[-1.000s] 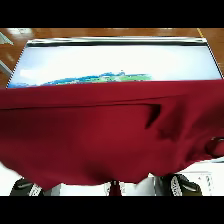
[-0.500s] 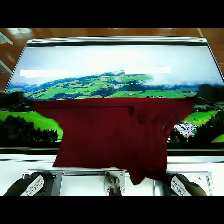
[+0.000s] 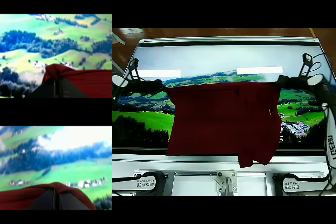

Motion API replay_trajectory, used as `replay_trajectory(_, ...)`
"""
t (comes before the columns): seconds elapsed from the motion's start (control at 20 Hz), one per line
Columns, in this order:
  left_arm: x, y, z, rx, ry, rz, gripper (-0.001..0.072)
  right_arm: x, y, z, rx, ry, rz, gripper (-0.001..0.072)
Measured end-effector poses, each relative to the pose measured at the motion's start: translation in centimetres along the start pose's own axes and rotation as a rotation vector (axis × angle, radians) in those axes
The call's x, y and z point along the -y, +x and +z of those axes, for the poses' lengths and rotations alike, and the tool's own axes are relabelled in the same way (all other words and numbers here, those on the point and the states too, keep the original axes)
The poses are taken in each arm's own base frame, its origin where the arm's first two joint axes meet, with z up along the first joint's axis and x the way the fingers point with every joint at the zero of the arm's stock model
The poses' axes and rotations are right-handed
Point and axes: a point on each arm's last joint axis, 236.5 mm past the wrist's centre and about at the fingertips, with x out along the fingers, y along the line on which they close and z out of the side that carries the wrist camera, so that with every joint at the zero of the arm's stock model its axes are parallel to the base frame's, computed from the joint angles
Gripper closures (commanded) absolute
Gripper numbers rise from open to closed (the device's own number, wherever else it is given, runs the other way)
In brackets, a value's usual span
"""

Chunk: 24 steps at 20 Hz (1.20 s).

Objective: Fold the shirts.

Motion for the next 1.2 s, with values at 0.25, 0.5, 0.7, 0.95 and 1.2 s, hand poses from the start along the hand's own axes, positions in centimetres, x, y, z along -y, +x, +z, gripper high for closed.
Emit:
replay_trajectory(0.25,-1.7,4.9,-0.3,0.008,-0.035,0.022,0.066,-0.5,4.0,-0.3,0.053,0.005,-0.02,0.0651)
replay_trajectory(0.5,-2.1,7.8,-1.5,-0.011,-0.042,0.029,0.066,-0.5,6.3,-2.1,0.023,0.059,-0.023,0.065)
replay_trajectory(0.7,-1.3,7.6,-3.0,-0.101,0.03,0.008,0.066,-0.6,5.5,-3.2,-0.044,0.051,-0.016,0.065)
replay_trajectory(0.95,-2.2,4.9,-8.4,-0.397,0.082,0.022,0.066,0.6,2.0,-8.6,-0.318,0.065,-0.043,0.0651)
replay_trajectory(1.2,-2.8,4.1,-13.0,-0.609,-0.009,0.057,0.066,1.9,-0.1,-14.6,-0.561,0.129,-0.112,0.065)
